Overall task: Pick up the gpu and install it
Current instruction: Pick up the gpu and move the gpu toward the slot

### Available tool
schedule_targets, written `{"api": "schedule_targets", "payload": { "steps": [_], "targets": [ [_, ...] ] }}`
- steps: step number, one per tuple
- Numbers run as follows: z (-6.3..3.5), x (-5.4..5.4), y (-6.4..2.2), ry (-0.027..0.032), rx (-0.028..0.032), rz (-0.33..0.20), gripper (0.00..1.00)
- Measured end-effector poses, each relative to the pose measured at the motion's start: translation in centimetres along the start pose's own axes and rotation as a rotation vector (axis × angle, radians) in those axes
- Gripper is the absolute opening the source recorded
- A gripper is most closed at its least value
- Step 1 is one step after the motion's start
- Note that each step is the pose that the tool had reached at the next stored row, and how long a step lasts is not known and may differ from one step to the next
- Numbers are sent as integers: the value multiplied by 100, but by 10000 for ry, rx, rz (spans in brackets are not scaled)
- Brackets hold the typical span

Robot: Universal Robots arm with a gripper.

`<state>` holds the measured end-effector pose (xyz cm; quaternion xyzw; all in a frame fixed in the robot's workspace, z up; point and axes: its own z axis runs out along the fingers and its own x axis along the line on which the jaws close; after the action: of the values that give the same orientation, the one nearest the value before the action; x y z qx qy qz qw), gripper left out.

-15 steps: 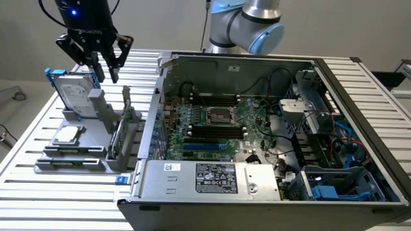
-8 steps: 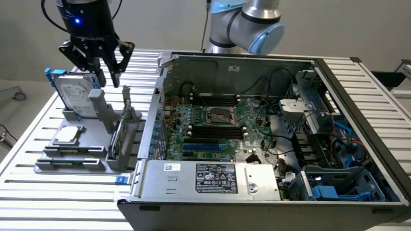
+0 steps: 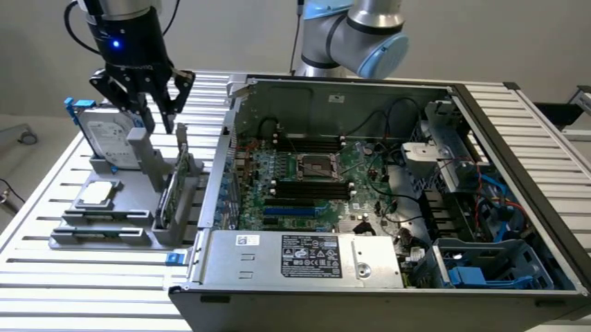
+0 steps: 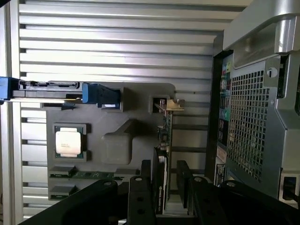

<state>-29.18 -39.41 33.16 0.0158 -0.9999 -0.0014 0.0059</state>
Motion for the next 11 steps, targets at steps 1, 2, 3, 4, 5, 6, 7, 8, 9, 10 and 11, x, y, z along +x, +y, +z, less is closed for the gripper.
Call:
{"api": "schedule_targets", "payload": {
  "steps": [1,2,3,4,5,6,7,8,9,10,11],
  "targets": [
    [18,0,-3,-1,-1,-6,36],
    [37,0,-8,-1,0,-13,36],
    [55,0,-12,-1,-1,-21,36],
    [73,0,-16,0,0,-29,36],
    [91,0,-21,0,0,-39,36],
    [109,0,-26,0,0,-47,36],
    [127,0,-31,-1,0,-57,36],
    [146,-1,-37,-1,0,-67,36],
    [165,0,-44,-1,0,-78,36],
    [182,0,-52,0,1,-85,36],
    [200,0,-61,0,1,-90,36]
  ]
}}
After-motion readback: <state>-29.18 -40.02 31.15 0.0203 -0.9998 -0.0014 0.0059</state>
